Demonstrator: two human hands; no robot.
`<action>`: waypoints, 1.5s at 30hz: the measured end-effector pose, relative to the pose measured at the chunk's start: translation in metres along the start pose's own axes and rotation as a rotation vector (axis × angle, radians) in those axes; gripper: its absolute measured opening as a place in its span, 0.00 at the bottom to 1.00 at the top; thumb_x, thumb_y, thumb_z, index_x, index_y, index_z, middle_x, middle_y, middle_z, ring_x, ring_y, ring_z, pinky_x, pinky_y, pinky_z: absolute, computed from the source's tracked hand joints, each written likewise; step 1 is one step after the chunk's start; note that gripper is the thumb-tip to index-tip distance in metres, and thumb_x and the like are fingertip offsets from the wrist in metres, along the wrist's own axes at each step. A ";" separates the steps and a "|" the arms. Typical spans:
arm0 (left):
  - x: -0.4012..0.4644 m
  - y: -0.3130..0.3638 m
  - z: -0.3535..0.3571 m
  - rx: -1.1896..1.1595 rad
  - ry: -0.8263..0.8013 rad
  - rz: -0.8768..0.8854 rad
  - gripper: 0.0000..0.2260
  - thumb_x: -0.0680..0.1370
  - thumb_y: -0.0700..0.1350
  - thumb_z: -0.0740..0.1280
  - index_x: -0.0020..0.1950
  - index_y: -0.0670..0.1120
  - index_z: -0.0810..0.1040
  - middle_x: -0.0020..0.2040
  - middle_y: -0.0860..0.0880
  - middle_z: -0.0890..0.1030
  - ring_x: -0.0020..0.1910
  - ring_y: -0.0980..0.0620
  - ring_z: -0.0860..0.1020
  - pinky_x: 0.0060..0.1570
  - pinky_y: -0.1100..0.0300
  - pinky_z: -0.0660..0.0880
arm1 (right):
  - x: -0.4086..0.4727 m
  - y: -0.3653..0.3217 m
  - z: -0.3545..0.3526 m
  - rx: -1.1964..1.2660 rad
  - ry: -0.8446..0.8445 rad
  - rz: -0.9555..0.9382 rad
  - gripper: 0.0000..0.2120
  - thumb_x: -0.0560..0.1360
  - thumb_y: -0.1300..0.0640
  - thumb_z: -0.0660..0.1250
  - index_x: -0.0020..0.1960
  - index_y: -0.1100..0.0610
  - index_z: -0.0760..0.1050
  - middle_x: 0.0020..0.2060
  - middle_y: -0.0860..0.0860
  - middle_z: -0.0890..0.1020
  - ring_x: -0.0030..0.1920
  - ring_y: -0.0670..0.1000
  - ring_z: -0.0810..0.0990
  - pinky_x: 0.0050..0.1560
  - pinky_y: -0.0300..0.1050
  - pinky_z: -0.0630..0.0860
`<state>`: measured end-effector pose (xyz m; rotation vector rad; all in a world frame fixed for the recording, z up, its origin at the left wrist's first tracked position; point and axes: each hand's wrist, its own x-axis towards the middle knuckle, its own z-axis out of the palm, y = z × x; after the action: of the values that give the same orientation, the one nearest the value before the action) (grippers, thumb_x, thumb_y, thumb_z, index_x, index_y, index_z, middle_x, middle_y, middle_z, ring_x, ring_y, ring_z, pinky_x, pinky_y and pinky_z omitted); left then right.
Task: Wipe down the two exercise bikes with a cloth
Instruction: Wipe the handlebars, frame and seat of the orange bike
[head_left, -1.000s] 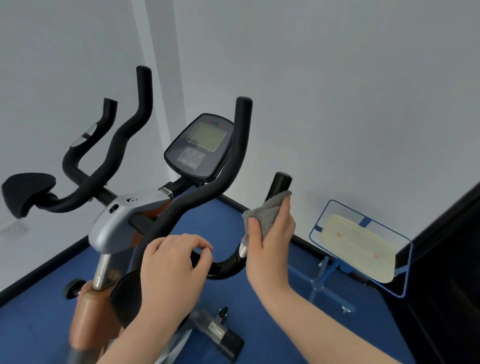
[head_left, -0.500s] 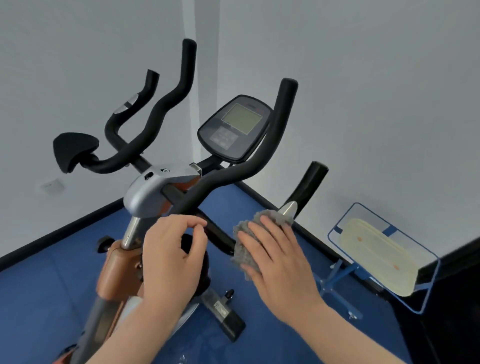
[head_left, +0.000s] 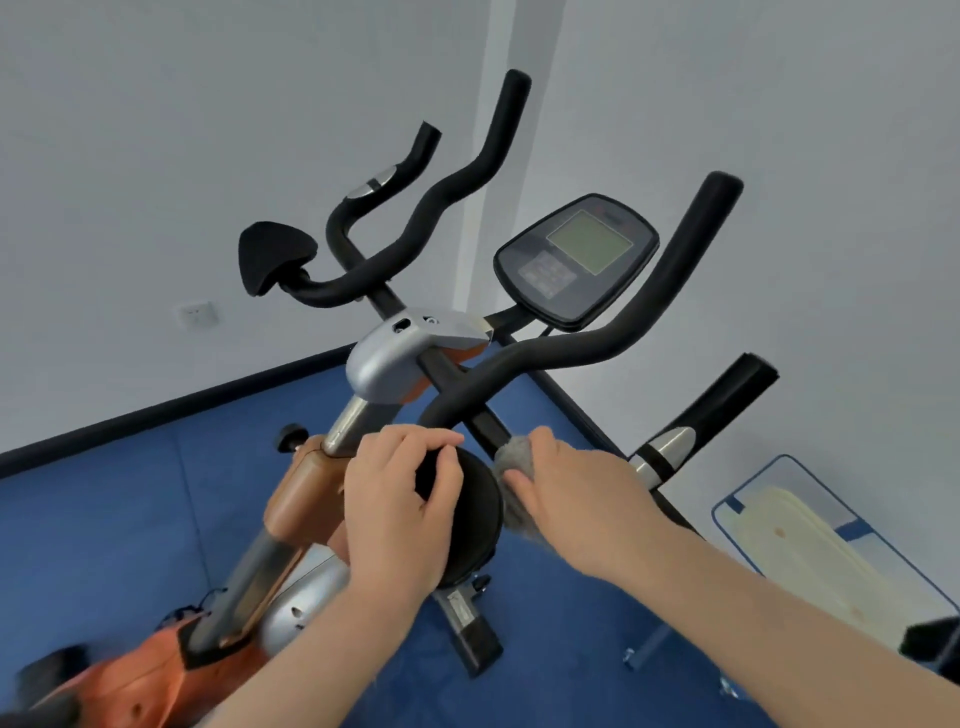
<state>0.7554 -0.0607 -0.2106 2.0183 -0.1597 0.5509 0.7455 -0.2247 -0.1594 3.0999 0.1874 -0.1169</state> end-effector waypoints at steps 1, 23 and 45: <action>0.000 0.000 0.001 -0.014 0.012 -0.006 0.08 0.77 0.50 0.61 0.48 0.57 0.80 0.46 0.63 0.76 0.51 0.60 0.73 0.53 0.69 0.65 | 0.009 -0.004 -0.002 0.050 -0.030 0.016 0.16 0.82 0.41 0.47 0.52 0.53 0.61 0.37 0.47 0.72 0.31 0.48 0.69 0.30 0.45 0.60; -0.012 -0.026 -0.020 -0.020 -0.166 -0.182 0.12 0.82 0.50 0.51 0.42 0.49 0.69 0.40 0.53 0.72 0.42 0.46 0.73 0.47 0.44 0.72 | -0.003 -0.062 0.000 0.831 0.110 0.046 0.14 0.80 0.49 0.61 0.66 0.43 0.68 0.55 0.41 0.76 0.56 0.40 0.75 0.58 0.38 0.72; 0.006 -0.046 -0.053 -0.270 -0.532 -0.106 0.17 0.84 0.53 0.55 0.39 0.46 0.65 0.34 0.40 0.71 0.35 0.38 0.70 0.37 0.36 0.69 | -0.033 -0.109 0.008 0.740 0.305 0.483 0.19 0.81 0.51 0.58 0.70 0.43 0.59 0.62 0.45 0.70 0.56 0.45 0.73 0.53 0.42 0.71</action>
<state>0.7593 0.0080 -0.2236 1.8526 -0.4212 -0.0835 0.6988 -0.1212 -0.1678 3.7381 -0.7716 0.3896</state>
